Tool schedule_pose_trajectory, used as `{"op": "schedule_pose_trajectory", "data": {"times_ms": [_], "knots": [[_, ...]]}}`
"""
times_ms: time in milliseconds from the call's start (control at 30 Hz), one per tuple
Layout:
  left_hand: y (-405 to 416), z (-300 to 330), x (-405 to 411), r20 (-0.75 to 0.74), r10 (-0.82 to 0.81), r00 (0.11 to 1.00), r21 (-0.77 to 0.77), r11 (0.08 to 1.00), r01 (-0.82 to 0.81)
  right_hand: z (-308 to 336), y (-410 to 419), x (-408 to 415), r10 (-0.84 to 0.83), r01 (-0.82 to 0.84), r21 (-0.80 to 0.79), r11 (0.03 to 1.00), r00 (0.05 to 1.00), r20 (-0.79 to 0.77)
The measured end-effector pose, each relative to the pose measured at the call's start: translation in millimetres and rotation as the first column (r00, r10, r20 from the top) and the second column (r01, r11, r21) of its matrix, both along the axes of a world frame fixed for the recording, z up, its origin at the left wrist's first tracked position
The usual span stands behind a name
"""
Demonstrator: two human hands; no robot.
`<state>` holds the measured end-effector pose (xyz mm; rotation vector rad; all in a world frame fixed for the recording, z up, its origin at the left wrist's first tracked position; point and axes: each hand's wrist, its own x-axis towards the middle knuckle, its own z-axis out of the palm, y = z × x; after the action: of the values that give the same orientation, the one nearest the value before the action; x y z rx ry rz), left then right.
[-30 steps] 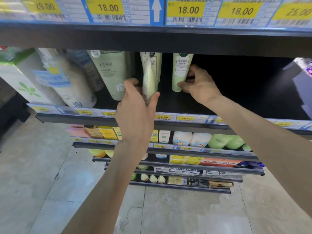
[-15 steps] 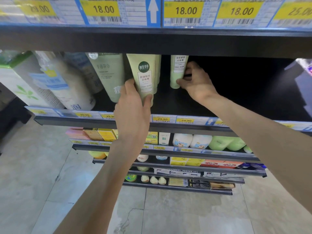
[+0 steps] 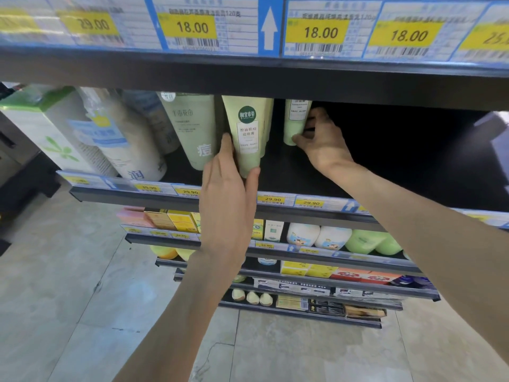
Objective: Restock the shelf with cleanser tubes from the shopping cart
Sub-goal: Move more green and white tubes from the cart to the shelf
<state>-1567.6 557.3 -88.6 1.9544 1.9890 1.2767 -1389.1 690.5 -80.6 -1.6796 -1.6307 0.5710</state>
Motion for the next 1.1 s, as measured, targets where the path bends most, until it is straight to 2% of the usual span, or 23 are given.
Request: {"op": "schedule_pose_trajectory", "data": {"times_ms": [233, 367, 567, 733, 867, 933, 1000, 1100], "knots": [[-19.6, -23.1, -9.3, -0.124, 0.008, 0.992, 0.128, 0.992, 0.008, -3.4, 0.6, 0.7, 0.002, -0.002, -0.009, 1.000, 1.000, -0.009], [-24.6, -23.5, -9.0, -0.181, -0.003, 0.983, 0.085, 0.996, 0.019, -5.5, 1.1, -0.6, -0.017, 0.017, 0.004, 1.000, 1.000, -0.006], [-5.8, 11.9, 7.3, 0.124, 0.109, 0.986, -0.021, 0.994, -0.107, -1.5, -1.5, -2.2, -0.033, 0.030, -0.046, 0.998, 0.998, -0.056], [11.4, 15.0, 4.9, 0.144, 0.127, 0.981, -0.026, 0.992, -0.125, 9.9, -22.7, 0.1, -0.091, 0.071, -0.093, 0.993, 0.970, -0.227], [4.3, 9.7, 0.2, 0.132, 0.095, 0.987, -0.025, 0.995, -0.093, 14.9, -57.4, -5.9, 0.080, -0.094, -0.071, 0.993, 0.981, -0.179], [-9.2, 2.2, -7.6, 0.076, 0.080, 0.994, 0.031, 0.996, -0.082, 21.0, -70.3, -17.9, 0.190, -0.201, -0.071, 0.977, 0.972, -0.142], [-22.8, -10.0, -17.7, -0.078, 0.082, 0.994, 0.097, 0.993, -0.074, 26.0, -77.4, -30.9, 0.268, -0.277, -0.089, 0.957, 0.959, -0.097], [-30.5, -30.5, -31.5, -0.246, 0.065, 0.967, 0.128, 0.991, -0.034, 27.6, -79.7, -47.6, 0.300, -0.304, -0.114, 0.946, 0.952, -0.053]]}}
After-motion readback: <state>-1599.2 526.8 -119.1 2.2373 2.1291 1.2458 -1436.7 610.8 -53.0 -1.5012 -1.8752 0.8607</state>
